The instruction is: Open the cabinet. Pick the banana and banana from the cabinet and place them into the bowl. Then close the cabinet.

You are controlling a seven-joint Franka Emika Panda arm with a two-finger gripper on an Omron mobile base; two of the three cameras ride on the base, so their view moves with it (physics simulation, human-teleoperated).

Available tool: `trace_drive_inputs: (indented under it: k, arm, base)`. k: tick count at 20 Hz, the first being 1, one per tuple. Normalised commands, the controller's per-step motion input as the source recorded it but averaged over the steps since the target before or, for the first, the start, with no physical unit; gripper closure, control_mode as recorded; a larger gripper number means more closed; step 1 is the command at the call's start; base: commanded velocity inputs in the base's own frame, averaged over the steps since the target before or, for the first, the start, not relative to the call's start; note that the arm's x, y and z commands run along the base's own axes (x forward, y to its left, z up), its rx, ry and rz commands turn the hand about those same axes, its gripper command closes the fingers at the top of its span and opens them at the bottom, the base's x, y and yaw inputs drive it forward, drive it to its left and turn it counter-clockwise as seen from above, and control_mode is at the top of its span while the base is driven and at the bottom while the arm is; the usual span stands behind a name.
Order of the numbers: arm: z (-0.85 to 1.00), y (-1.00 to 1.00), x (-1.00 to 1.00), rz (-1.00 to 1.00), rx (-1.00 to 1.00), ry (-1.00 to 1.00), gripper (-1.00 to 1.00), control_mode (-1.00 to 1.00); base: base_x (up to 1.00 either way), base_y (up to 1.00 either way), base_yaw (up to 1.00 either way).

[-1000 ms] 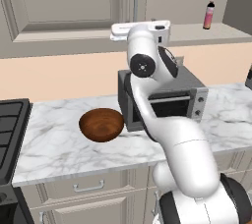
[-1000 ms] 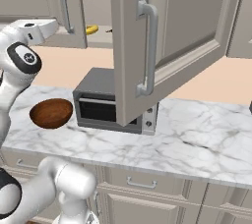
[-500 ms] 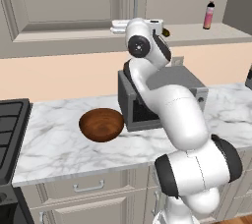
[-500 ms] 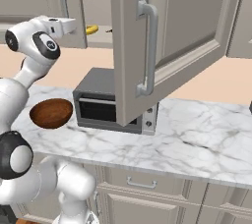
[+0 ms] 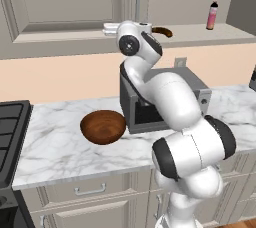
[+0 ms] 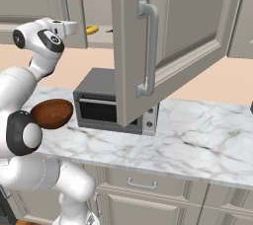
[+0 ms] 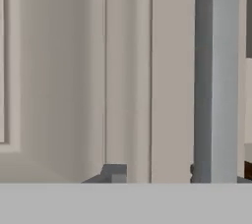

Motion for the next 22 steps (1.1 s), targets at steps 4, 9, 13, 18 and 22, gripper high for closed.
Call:
trace_drive_inputs:
  k: [4, 9, 13, 18, 22]
  arm:
    - [0.0, 0.13, 0.33, -0.06, 0.0, 0.0, 1.0, -1.0]
    - [0.0, 0.05, 0.14, -0.03, 0.0, 0.01, 1.0, -1.0]
    - [0.09, 0.04, -0.65, 0.0, 0.01, 0.0, 1.0, -1.0]
    - [0.25, 0.23, -0.92, 0.0, 0.04, -0.01, 1.0, -1.0]
    - [0.21, 0.35, -0.86, -0.02, 0.06, 0.0, 1.0, -1.0]
  base:
    - [0.0, 0.0, 0.0]
    - [0.0, 0.0, 0.0]
    - [0.0, 0.0, 0.0]
    - [0.0, 0.0, 0.0]
    - [0.0, 0.0, 0.0]
